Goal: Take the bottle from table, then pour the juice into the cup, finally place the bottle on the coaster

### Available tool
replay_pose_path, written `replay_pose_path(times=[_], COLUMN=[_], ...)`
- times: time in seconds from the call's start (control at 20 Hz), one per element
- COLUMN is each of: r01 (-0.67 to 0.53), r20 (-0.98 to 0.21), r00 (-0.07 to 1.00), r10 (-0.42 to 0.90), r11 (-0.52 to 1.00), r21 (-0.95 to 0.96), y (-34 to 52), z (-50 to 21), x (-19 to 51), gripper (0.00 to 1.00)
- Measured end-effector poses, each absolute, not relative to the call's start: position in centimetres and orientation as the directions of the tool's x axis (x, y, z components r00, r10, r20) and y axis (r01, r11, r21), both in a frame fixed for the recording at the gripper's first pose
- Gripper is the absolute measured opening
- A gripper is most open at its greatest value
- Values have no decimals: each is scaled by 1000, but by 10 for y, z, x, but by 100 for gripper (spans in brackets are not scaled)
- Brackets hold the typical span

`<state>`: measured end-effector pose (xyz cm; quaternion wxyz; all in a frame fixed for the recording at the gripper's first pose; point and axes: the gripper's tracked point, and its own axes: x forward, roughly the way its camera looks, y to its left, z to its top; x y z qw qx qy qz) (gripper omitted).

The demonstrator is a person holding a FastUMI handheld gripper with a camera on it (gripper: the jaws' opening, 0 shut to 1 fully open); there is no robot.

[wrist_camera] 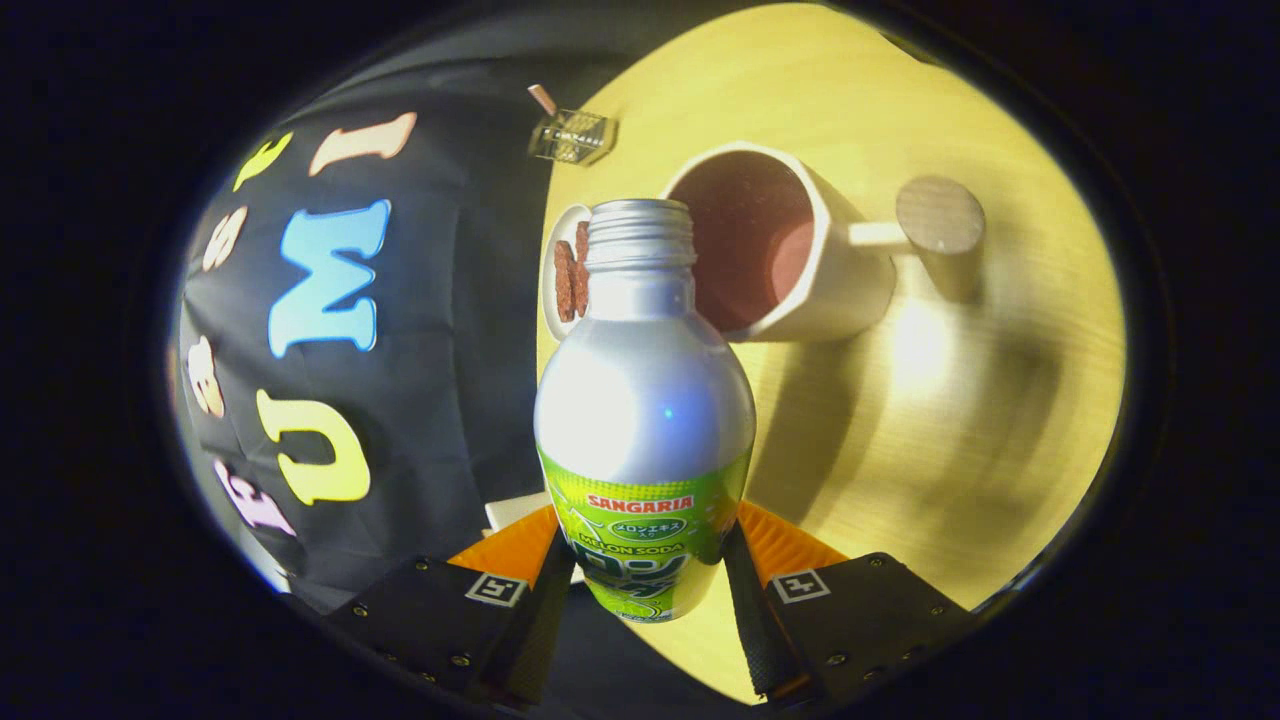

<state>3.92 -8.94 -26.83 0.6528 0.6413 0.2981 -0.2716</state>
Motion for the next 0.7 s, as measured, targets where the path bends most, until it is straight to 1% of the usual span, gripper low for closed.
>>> replay_pose_path(times=[0.35, 0.7], r01=[734, 680], r20=[-758, -729], r00=[647, 661], r10=[-82, -178], r11=[335, 552], r21=[590, 482], y=[-92, -86], z=[-285, -293], x=[35, 39], gripper=[74, 74])
